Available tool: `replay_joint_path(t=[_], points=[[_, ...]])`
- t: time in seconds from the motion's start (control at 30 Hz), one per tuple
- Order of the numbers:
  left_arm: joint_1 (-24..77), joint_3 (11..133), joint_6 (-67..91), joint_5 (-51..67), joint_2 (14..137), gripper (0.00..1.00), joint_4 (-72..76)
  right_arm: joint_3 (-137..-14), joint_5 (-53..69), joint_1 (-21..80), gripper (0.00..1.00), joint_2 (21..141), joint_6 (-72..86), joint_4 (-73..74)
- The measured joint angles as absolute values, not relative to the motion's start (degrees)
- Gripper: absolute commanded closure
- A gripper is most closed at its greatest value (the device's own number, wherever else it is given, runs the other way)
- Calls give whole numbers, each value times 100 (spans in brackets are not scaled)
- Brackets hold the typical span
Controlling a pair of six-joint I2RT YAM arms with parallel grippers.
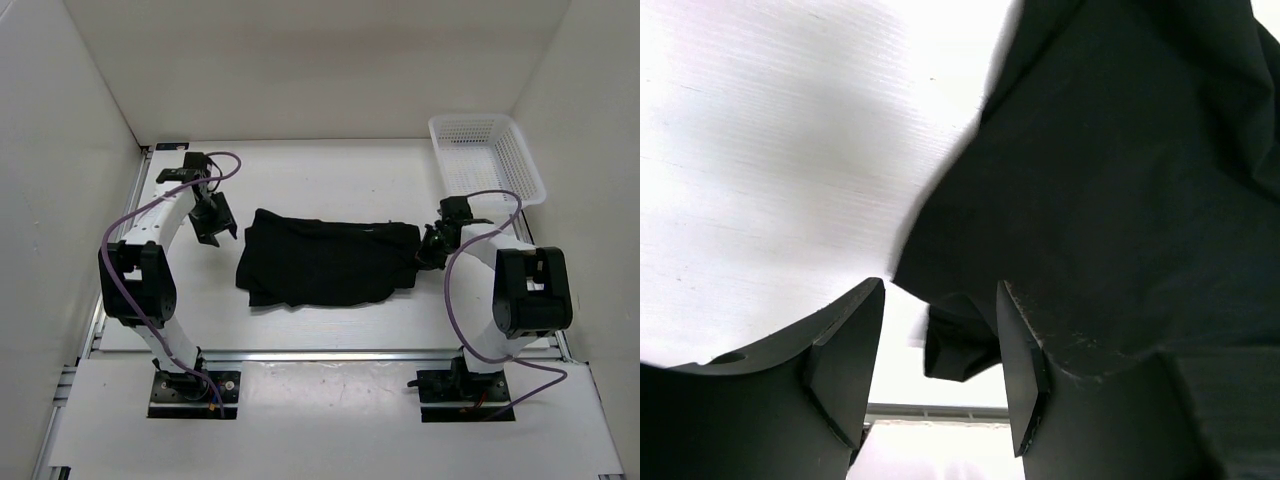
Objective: Fold and stack the shorts
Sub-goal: Fold the shorts
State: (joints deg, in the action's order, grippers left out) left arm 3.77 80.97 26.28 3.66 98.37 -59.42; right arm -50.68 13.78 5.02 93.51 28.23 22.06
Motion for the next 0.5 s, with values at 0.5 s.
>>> replay_joint_path(t=[0.5], points=[[336, 7483, 2593, 650, 9854, 43, -5603, -6958, -449, 1656, 100, 8578, 2421, 3986]])
